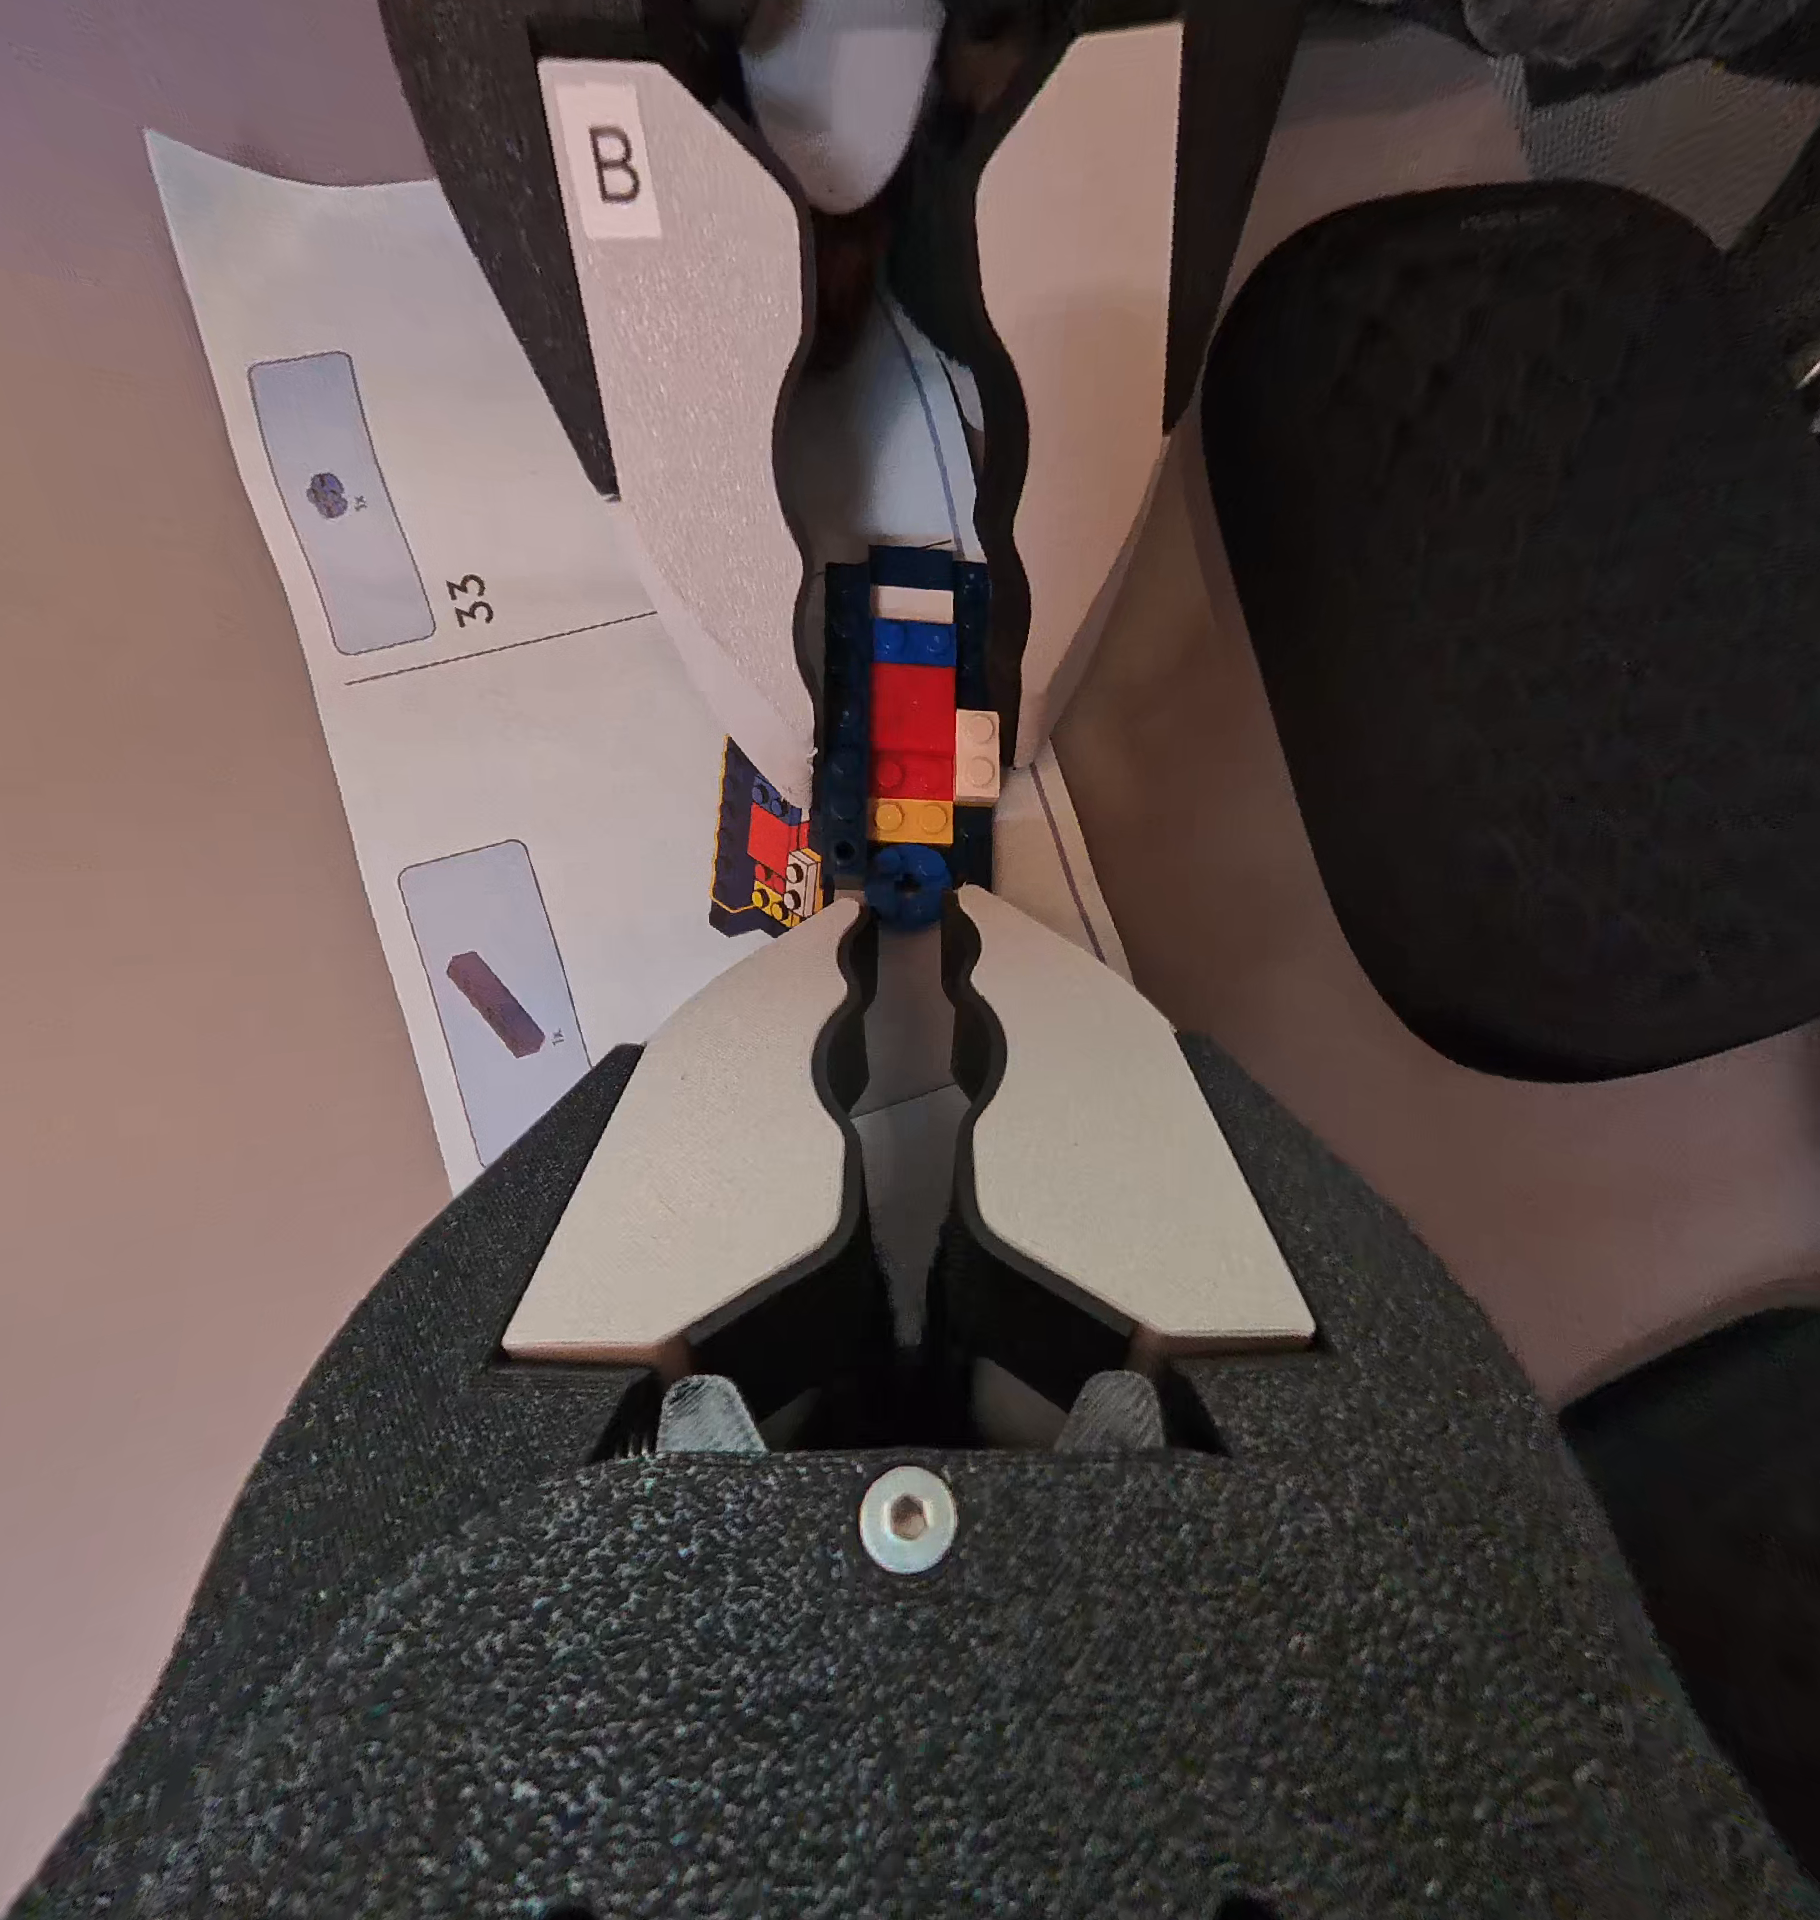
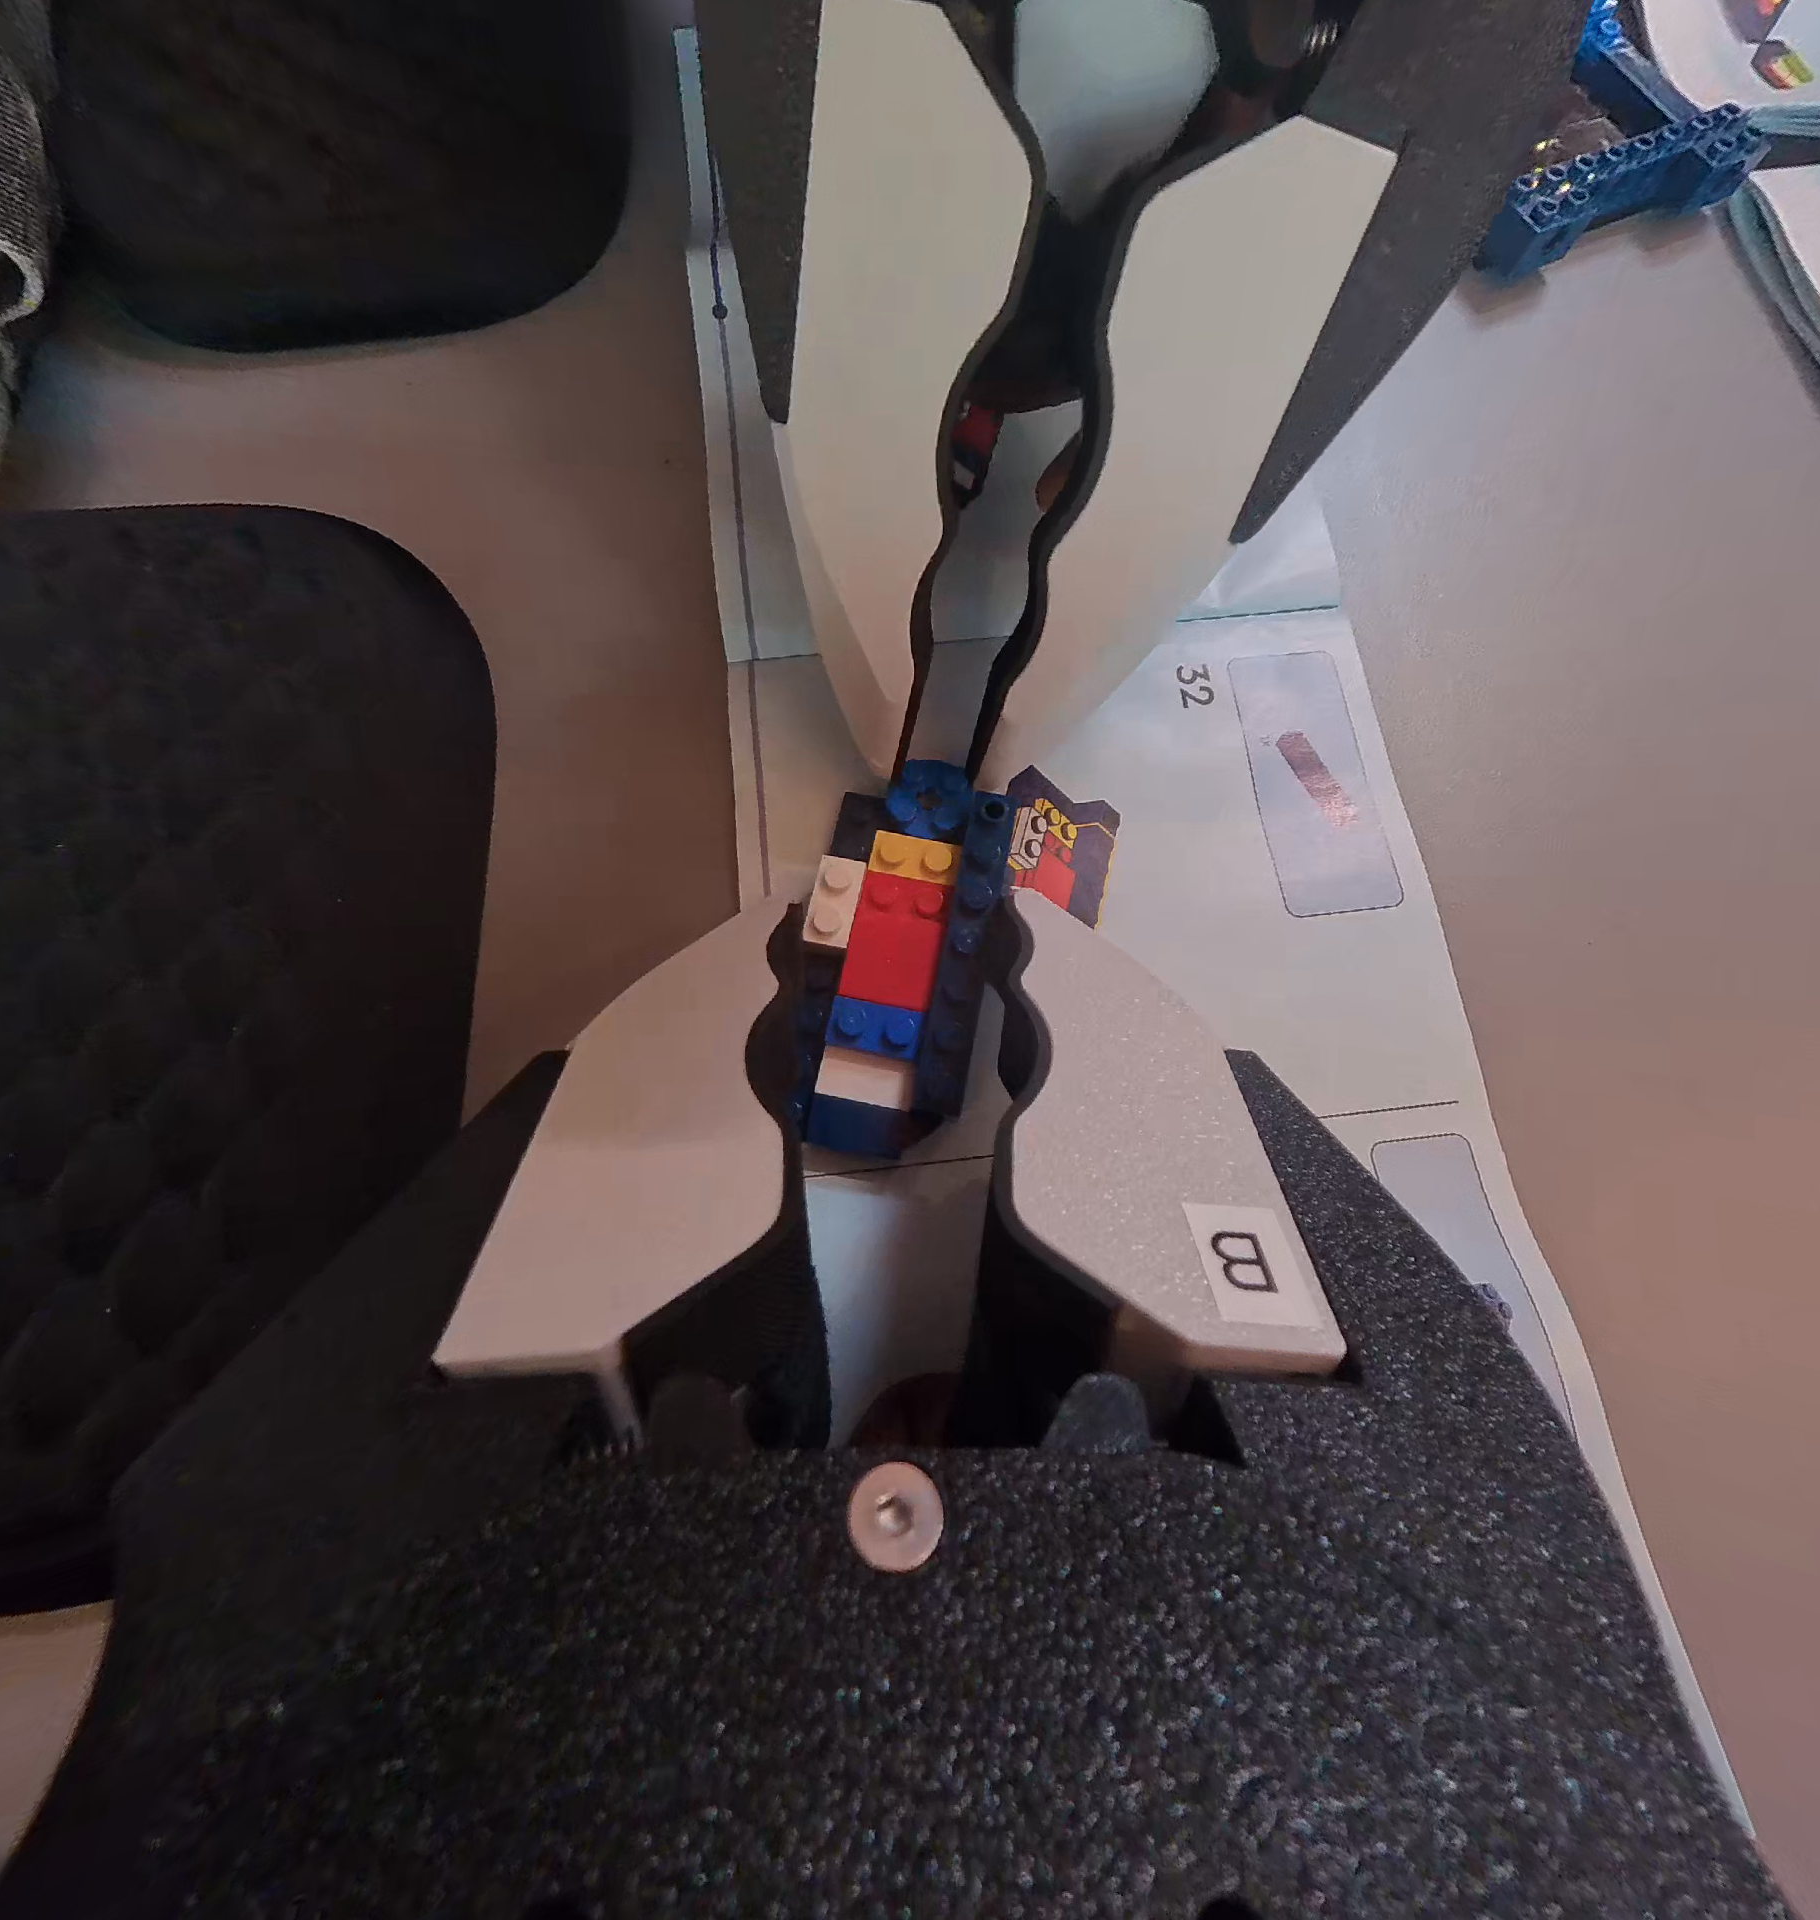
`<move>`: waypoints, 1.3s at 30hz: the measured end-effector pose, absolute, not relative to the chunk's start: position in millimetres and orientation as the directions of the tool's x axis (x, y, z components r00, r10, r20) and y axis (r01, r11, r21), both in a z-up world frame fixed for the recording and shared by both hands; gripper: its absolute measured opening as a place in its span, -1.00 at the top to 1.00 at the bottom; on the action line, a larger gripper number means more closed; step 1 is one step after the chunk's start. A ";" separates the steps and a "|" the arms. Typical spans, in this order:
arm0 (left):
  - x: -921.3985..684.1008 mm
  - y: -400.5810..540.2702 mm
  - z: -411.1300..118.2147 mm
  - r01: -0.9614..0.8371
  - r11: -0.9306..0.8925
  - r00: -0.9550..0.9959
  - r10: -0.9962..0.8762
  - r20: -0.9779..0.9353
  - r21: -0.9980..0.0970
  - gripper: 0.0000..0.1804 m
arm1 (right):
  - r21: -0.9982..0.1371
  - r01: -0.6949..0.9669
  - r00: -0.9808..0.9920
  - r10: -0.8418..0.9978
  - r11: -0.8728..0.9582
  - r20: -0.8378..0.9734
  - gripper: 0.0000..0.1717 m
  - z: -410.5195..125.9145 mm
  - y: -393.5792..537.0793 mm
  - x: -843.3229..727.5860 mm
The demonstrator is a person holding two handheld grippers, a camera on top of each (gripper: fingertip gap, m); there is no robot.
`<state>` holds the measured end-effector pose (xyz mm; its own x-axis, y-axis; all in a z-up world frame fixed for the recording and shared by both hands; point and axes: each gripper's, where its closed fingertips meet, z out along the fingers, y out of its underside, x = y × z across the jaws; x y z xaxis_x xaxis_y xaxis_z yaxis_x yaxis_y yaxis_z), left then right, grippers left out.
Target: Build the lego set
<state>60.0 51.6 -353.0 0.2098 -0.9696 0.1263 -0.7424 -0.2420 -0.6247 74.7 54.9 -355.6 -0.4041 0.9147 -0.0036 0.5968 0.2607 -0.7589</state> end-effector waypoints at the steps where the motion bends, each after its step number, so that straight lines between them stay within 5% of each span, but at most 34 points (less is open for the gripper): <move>1: 59.9 51.5 -353.0 -0.750 -0.232 0.198 -0.972 0.125 -0.620 0.87 | -0.759 0.597 -0.404 0.915 0.260 -0.004 0.59 -355.6 54.8 74.6; 17: 58.5 51.6 -353.0 -0.826 -0.085 0.044 -0.995 0.087 -0.557 0.87 | -0.759 0.597 -0.405 0.914 0.259 -0.007 0.58 -355.7 55.0 74.6; 25: 55.9 49.9 -354.7 -0.806 -0.160 0.120 -0.987 0.108 -0.570 0.85 | -0.759 0.594 -0.405 0.914 0.268 0.006 0.59 -355.8 55.0 74.6; 31: 61.4 56.5 -348.3 -0.711 -0.195 0.255 -0.967 0.011 -0.675 0.31 | -0.759 0.592 -0.406 0.914 0.270 0.009 0.58 -355.9 54.9 74.6; 36: 74.6 59.2 -345.9 -0.661 -0.059 0.231 -0.964 -0.128 -0.748 0.71 | -0.759 0.590 -0.409 0.912 0.276 0.013 0.59 -355.9 54.6 75.0; 39: 70.7 57.5 -344.0 -0.655 -0.096 0.230 -0.970 -0.076 -0.750 0.73 | -0.759 0.590 -0.409 0.913 0.276 0.014 0.59 -356.0 54.7 74.9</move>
